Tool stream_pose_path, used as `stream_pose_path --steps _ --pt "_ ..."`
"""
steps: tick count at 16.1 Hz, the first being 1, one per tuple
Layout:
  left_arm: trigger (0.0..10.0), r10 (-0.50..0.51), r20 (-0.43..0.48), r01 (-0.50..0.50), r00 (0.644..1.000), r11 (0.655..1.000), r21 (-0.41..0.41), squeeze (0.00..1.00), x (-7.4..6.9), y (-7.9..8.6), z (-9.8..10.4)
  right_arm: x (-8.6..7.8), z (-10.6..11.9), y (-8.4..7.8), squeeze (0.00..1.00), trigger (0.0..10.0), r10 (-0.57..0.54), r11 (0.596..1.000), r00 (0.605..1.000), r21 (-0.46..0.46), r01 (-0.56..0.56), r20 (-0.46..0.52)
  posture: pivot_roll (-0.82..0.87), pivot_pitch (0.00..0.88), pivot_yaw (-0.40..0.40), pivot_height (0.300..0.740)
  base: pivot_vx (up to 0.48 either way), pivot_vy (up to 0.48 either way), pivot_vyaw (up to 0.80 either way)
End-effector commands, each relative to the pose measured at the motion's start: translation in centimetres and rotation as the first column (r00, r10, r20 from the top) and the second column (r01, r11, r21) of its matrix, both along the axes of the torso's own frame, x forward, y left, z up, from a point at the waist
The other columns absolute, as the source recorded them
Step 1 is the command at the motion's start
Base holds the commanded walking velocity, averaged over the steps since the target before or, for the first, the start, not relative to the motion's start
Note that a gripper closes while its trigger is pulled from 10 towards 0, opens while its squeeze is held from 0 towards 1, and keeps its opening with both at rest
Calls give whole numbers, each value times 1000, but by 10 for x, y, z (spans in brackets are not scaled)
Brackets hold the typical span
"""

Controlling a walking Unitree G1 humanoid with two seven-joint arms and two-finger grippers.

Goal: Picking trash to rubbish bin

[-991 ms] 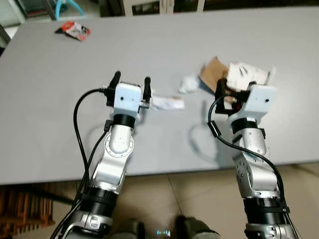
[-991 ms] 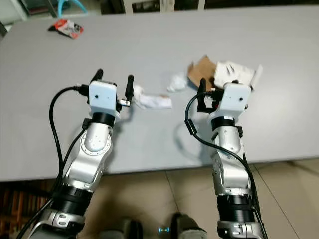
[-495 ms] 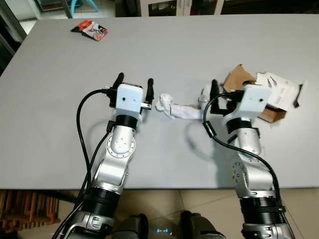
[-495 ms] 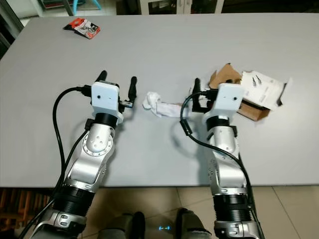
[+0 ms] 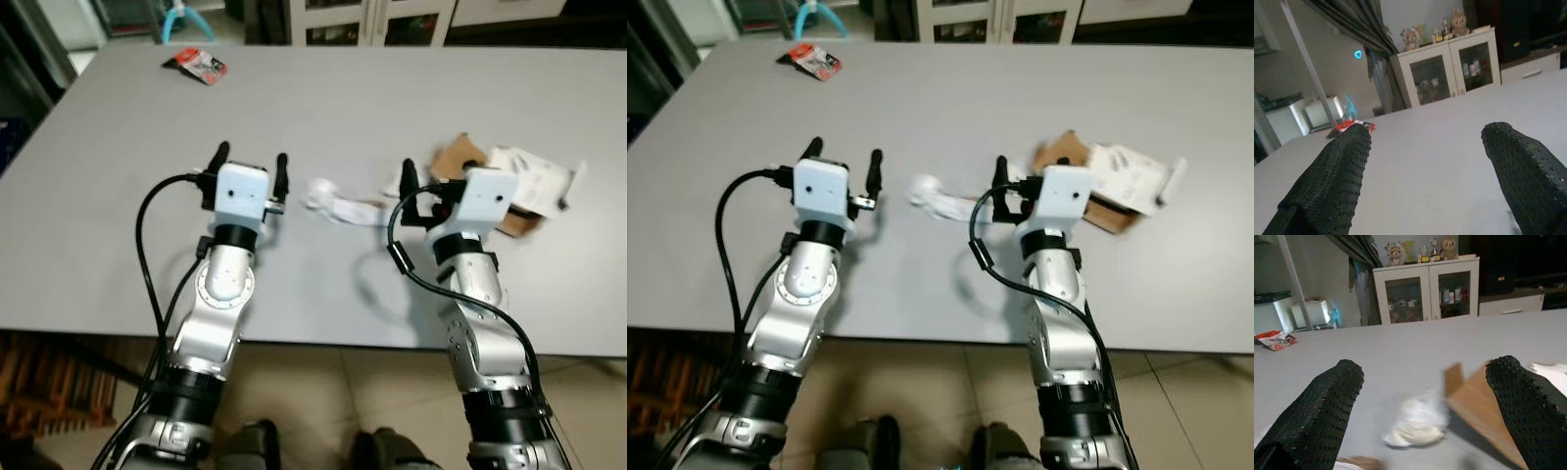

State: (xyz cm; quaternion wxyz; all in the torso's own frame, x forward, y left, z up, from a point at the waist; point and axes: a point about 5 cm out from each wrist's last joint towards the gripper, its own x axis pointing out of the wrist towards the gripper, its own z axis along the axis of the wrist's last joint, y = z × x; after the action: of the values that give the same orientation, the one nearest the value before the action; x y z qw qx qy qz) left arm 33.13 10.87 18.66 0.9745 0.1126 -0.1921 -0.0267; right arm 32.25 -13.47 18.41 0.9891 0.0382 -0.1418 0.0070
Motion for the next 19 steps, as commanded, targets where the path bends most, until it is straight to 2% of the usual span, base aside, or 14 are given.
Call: stream_pose_path --steps 1,19 --pt "10000 -10 -6 10 1000 1000 6 0 -1 -5 -1 -1 -1 -5 0 10000 -16 1000 1000 -7 16 -7 -27 217 29 740 0 -480 0" --pt "10000 12 14 -12 1000 1000 20 0 -1 -2 3 -2 -2 -4 0 10000 -11 1000 1000 -1 11 -13 -25 229 27 740 0 -476 0"
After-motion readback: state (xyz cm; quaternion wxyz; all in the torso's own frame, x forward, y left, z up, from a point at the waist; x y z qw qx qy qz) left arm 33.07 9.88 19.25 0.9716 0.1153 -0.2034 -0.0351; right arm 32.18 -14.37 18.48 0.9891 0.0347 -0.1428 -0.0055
